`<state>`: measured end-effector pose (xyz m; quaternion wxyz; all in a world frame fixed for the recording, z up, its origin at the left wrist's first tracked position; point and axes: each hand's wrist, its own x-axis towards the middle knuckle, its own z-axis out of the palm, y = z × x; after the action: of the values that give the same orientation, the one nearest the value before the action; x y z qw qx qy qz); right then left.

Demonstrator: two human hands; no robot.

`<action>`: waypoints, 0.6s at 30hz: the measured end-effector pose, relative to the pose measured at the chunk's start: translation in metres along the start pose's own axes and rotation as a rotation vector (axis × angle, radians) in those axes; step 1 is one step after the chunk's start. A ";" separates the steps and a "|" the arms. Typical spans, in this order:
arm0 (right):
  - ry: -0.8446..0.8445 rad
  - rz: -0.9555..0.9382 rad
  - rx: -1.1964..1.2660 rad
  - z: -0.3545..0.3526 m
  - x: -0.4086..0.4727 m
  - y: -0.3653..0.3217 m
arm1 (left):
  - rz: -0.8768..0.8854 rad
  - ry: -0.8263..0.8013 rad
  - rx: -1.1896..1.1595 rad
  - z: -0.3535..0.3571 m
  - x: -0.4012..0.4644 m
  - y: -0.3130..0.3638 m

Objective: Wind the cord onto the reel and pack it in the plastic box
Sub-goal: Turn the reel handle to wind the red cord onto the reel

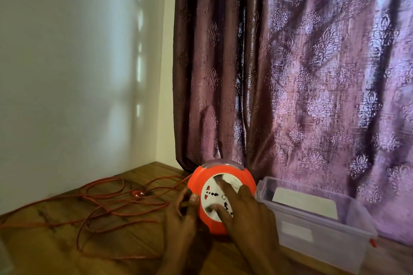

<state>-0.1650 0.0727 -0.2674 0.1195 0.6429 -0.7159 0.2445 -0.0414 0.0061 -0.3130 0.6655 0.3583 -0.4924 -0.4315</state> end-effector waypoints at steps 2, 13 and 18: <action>0.027 0.061 0.043 0.004 -0.001 -0.002 | -0.009 0.005 -0.005 0.001 -0.001 0.001; 0.037 0.022 0.064 -0.003 0.000 -0.005 | -0.067 0.037 -0.046 0.003 -0.004 0.005; -0.132 -0.183 -0.067 -0.004 0.001 -0.003 | -0.085 0.046 -0.052 0.002 -0.004 0.006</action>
<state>-0.1630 0.0740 -0.2628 0.1155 0.7159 -0.6684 0.1658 -0.0425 0.0121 -0.3082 0.6667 0.3714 -0.4500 -0.4638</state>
